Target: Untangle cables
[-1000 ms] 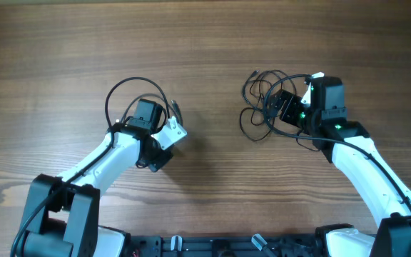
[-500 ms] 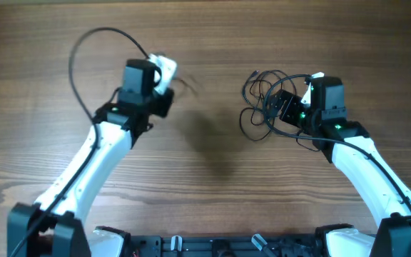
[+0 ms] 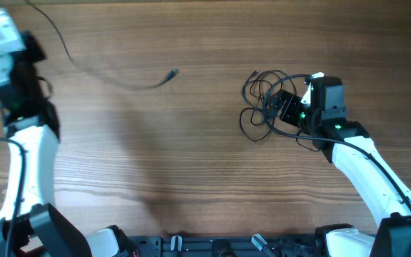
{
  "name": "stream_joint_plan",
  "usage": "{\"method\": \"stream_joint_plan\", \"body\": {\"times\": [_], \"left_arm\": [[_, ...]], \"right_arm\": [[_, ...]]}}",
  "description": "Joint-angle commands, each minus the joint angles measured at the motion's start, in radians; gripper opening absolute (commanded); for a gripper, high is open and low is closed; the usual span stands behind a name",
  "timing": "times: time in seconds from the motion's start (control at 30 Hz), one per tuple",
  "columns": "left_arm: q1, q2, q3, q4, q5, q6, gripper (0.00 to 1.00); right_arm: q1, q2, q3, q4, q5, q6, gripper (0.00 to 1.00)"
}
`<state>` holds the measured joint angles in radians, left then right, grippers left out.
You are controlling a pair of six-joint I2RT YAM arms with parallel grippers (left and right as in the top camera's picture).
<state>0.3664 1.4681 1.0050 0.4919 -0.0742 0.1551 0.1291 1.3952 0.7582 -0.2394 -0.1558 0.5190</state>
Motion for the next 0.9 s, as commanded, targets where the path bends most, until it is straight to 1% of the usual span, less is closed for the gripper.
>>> {"method": "stream_joint_plan", "body": {"times": [0.0,0.07,0.17,0.27,0.5,0.57,0.6,0.63,0.67,0.7,0.73,0.8,0.87], "left_arm": [[0.112,0.066,0.132,0.013,0.059,-0.011,0.04],[0.143,0.091,0.212,0.012,0.069,-0.014,0.04],[0.149,0.137,0.307,-0.008,0.111,-0.013,0.04],[0.147,0.22,0.401,-0.103,0.11,-0.002,0.04],[0.143,0.467,0.415,-0.394,0.106,-0.014,0.04],[0.142,0.51,0.415,-0.423,0.106,-0.023,0.04],[0.142,0.534,0.415,-0.435,0.099,-0.055,0.09],[0.143,0.546,0.415,-0.444,0.099,-0.097,0.24],[0.142,0.554,0.415,-0.455,0.1,-0.151,0.53],[0.142,0.555,0.415,-0.473,0.103,-0.215,0.88],[0.137,0.555,0.415,-0.49,0.126,-0.272,1.0],[0.129,0.552,0.415,-0.531,0.184,-0.362,1.0],[0.123,0.55,0.415,-0.586,0.269,-0.499,1.0]], "right_arm": [[0.002,0.009,0.001,0.002,-0.001,0.005,1.0],[0.002,0.009,0.001,0.002,-0.001,0.005,1.0],[0.002,0.009,0.001,0.002,-0.001,0.005,1.0],[0.002,0.009,0.001,0.002,-0.001,0.005,1.0],[0.002,0.009,0.001,0.002,-0.001,0.005,1.0],[0.002,0.009,0.001,0.002,-0.001,0.005,0.99],[0.002,0.009,0.001,0.002,-0.001,0.005,1.0],[0.002,0.009,0.001,0.002,-0.001,0.005,1.0],[0.002,0.009,0.001,0.002,-0.001,0.005,1.0],[0.002,0.009,0.001,0.002,-0.001,0.005,1.0],[0.002,0.009,0.001,0.002,-0.001,0.005,1.0],[0.002,0.009,0.001,0.002,-0.001,0.005,1.0],[0.002,0.009,0.001,0.002,-0.001,0.005,1.0]]}}
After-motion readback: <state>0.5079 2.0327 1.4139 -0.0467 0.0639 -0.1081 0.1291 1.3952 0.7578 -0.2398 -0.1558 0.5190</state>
